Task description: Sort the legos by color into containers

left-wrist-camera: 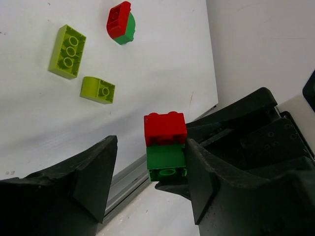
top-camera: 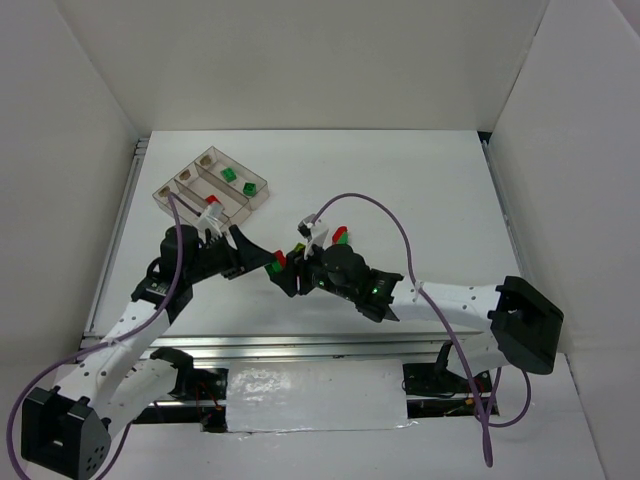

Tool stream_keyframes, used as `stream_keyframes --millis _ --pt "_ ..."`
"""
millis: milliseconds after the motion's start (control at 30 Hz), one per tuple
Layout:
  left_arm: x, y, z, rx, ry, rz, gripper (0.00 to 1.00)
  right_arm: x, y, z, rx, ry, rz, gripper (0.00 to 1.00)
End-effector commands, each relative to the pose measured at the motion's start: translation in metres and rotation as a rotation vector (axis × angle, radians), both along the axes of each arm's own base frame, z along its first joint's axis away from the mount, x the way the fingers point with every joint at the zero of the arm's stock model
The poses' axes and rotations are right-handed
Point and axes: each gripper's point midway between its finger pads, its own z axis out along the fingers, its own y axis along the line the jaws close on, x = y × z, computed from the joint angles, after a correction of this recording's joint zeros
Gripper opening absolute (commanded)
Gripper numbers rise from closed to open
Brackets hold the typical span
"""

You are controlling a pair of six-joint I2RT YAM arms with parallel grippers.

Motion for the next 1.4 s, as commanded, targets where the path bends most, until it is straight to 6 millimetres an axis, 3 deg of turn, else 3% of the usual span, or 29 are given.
stream_keyframes --millis 0,400,600,700,800,833,1000,1033,1067,1100,1200,1233,1300,1367 --pt "-0.008 -0.012 0.017 -0.057 -0.049 -0.08 0.69 0.014 0.009 0.037 0.086 -0.047 -0.056 0.08" --pt "-0.016 -0.028 0.018 -0.118 -0.062 -0.174 0.51 0.026 0.017 0.054 0.115 -0.02 -0.11 0.08" --pt "-0.015 -0.028 0.024 -0.096 -0.084 -0.182 0.66 0.04 0.01 0.041 0.097 0.043 -0.198 0.06" --pt "-0.012 -0.024 0.022 -0.06 -0.092 -0.164 0.66 0.041 0.004 0.042 0.126 0.043 -0.198 0.06" --pt "-0.013 -0.025 0.021 -0.06 -0.087 -0.165 0.57 0.039 0.003 0.047 0.138 0.03 -0.187 0.07" --pt "-0.012 -0.025 0.022 -0.063 -0.091 -0.165 0.41 0.038 0.003 0.047 0.136 0.029 -0.177 0.07" --pt "-0.01 -0.027 0.023 -0.066 -0.1 -0.175 0.0 0.038 0.003 0.044 0.134 0.023 -0.171 0.11" --pt "-0.01 -0.027 0.024 -0.064 -0.105 -0.177 0.0 0.034 0.004 0.041 0.135 0.027 -0.148 0.16" --pt "-0.01 -0.027 0.025 -0.056 -0.118 -0.183 0.0 0.033 0.003 0.042 0.139 0.02 -0.129 0.33" --pt "-0.01 -0.026 0.025 -0.047 -0.115 -0.188 0.0 0.03 0.0 0.042 0.16 0.026 -0.088 0.71" --pt "-0.008 -0.025 0.034 -0.006 -0.183 -0.204 0.0 0.027 -0.014 0.052 0.238 0.039 0.044 0.84" --pt "-0.011 -0.025 0.039 -0.009 -0.209 -0.218 0.0 0.021 -0.027 0.044 0.258 0.062 0.091 0.87" --pt "-0.02 -0.03 0.05 -0.029 -0.276 -0.292 0.0 0.011 -0.051 0.056 0.349 0.072 0.237 0.93" --pt "-0.026 -0.035 0.057 -0.051 -0.329 -0.345 0.0 0.002 -0.063 0.062 0.369 0.073 0.323 0.93"
